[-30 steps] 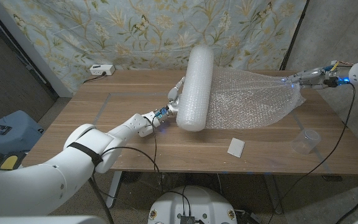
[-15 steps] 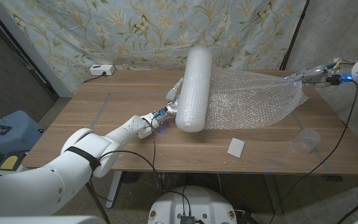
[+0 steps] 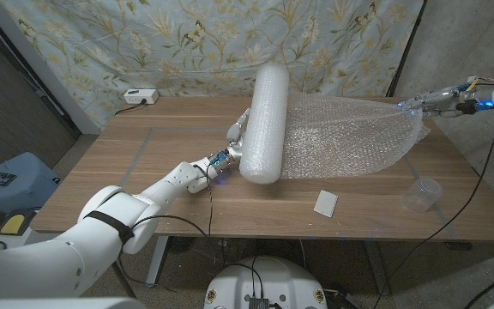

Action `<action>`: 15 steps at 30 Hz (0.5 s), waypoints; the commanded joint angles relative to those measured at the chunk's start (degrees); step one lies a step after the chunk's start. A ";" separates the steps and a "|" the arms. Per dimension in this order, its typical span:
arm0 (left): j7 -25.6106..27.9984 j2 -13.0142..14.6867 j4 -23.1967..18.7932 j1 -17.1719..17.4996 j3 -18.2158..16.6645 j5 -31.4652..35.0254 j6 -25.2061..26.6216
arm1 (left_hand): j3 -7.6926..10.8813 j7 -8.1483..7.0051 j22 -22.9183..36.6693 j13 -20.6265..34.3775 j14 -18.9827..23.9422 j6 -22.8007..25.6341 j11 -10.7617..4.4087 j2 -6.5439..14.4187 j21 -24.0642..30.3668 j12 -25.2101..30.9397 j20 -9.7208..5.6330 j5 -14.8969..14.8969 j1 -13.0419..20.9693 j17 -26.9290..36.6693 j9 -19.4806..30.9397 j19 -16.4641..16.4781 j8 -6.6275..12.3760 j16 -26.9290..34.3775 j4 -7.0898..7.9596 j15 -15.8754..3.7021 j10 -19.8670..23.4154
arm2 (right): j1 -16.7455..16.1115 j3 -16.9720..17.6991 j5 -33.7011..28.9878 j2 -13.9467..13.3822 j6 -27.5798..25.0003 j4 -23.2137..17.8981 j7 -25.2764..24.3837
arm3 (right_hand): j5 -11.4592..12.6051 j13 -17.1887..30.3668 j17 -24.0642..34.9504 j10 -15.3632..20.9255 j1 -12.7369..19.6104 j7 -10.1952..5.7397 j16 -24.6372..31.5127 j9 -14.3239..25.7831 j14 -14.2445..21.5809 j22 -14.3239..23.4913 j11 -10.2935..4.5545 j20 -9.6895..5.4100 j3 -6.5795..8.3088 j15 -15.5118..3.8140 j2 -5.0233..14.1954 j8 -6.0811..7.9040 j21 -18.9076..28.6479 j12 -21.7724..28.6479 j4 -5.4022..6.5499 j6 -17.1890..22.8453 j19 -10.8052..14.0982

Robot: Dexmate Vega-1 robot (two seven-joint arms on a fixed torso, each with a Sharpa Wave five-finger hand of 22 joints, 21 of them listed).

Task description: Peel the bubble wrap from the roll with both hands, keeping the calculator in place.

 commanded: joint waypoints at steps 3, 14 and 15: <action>6.37 3.87 -12.66 7.38 -2.82 -3.12 1.36 | 0.26 -0.10 0.14 0.11 -0.16 -2.61 0.07 0.21 -0.14 0.58 0.33 -0.01 -0.65 0.09 0.18 -0.09 0.38 0.07 -0.09 0.07 1.02 | -0.59 1.36 -0.78 0.71 -0.85 -0.94 0.19 | 0.21 0.40 0.14 -0.09 0.59 0.03 -0.13 0.13 0.39 -0.07 0.21 -3.54 0.02 -3.37 0.10 -0.09 0.42 -0.29 -0.13 0.45 -1.48; 18.51 7.70 -28.08 17.55 -7.84 -7.61 2.49 | 0.78 -0.15 0.25 0.54 2.33 0.92 -0.36 0.27 0.35 2.37 0.33 0.03 -0.33 0.21 0.23 0.85 0.91 0.67 -0.45 -0.03 5.48 | 0.01 0.84 -1.30 1.15 -1.83 -1.92 0.34 | 0.21 0.30 0.20 0.01 0.61 0.00 -0.17 0.15 0.41 -0.21 0.19 -3.53 0.04 -3.37 0.19 -0.15 0.88 -0.52 -0.07 0.43 -1.80; 22.17 7.61 -30.75 19.28 -8.85 -8.15 1.78 | 3.00 -0.10 0.49 1.36 8.21 6.16 -1.99 0.83 2.00 5.53 0.32 0.49 2.38 0.33 0.26 4.21 1.56 1.94 -1.39 -0.80 13.08 | 0.19 0.67 -1.32 1.22 -1.92 -1.96 0.40 | 0.21 0.55 0.15 -0.10 0.64 0.02 -0.25 0.15 0.34 -0.23 0.14 -3.53 0.05 -3.38 0.19 -0.15 0.97 -0.45 -0.08 0.44 -1.86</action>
